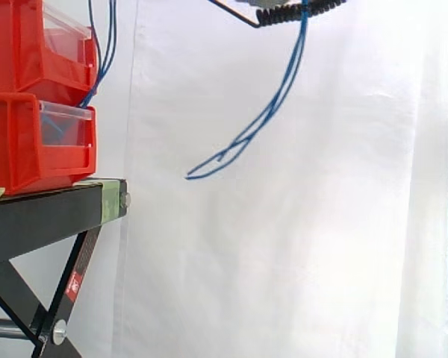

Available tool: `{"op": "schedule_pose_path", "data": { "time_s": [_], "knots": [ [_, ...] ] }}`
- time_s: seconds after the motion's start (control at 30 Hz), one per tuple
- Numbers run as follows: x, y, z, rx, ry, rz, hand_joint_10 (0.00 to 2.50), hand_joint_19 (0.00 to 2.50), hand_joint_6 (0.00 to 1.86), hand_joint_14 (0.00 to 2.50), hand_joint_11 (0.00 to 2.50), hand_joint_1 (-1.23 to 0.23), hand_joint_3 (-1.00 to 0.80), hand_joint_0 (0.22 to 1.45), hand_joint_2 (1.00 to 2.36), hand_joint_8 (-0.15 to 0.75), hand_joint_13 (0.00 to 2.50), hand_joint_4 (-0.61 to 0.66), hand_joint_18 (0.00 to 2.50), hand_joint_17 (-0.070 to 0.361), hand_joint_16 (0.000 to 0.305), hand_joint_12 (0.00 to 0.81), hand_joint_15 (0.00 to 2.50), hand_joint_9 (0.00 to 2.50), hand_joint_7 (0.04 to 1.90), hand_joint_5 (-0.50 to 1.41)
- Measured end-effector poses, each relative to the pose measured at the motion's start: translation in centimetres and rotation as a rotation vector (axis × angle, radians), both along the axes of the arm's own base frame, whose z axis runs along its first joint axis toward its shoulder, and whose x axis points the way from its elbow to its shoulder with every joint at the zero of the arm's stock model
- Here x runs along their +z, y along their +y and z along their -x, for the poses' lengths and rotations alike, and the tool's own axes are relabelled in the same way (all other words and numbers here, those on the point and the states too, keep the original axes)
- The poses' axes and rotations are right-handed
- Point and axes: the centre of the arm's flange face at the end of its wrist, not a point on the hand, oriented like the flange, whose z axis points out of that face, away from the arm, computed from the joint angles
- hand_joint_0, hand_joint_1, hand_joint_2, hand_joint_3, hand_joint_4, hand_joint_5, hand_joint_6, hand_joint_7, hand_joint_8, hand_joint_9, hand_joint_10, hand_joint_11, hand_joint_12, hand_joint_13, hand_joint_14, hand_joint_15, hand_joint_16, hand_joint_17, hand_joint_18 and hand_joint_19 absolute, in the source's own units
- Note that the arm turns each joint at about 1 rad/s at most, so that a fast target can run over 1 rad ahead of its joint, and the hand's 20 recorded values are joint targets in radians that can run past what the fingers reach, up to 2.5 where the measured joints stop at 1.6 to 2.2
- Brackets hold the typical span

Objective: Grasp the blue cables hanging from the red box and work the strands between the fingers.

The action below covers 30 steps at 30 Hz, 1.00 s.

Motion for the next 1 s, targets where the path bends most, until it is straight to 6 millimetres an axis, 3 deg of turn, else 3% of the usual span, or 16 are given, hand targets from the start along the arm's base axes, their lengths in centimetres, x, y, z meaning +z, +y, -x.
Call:
{"op": "schedule_pose_path", "data": {
  "time_s": [0.2, 0.47, 0.8, 1.0],
  "knots": [
    [-3.0, 0.0, 0.7, 0.010, 0.123, 0.117, 2.50, 1.28, 1.20, 2.50, 2.46, -0.66, -0.20, 0.87, 1.01, 0.376, 1.00, 0.17, 1.37, 0.102, 0.045, 0.418, 1.32, 0.67, 1.09, 0.12],
    [-8.8, 0.7, 1.7, 0.023, 0.090, 0.094, 2.50, 1.28, 1.19, 2.50, 2.46, -0.66, -0.20, 0.87, 1.01, 0.376, 1.00, 0.17, 1.37, 0.102, 0.045, 0.418, 1.32, 0.67, 1.10, 0.12],
    [-12.6, 2.0, 0.7, 0.030, 0.011, 0.096, 2.50, 1.28, 1.19, 2.50, 2.46, -0.66, -0.20, 0.87, 1.01, 0.376, 1.00, 0.17, 1.37, 0.102, 0.045, 0.418, 1.32, 0.67, 1.10, 0.12],
    [-13.1, 2.6, 0.4, 0.035, 0.001, 0.103, 2.50, 1.28, 1.19, 2.50, 2.46, -0.67, -0.20, 0.87, 1.01, 0.376, 1.00, 0.16, 1.37, 0.102, 0.045, 0.418, 1.32, 0.67, 1.11, 0.12]
  ]
}}
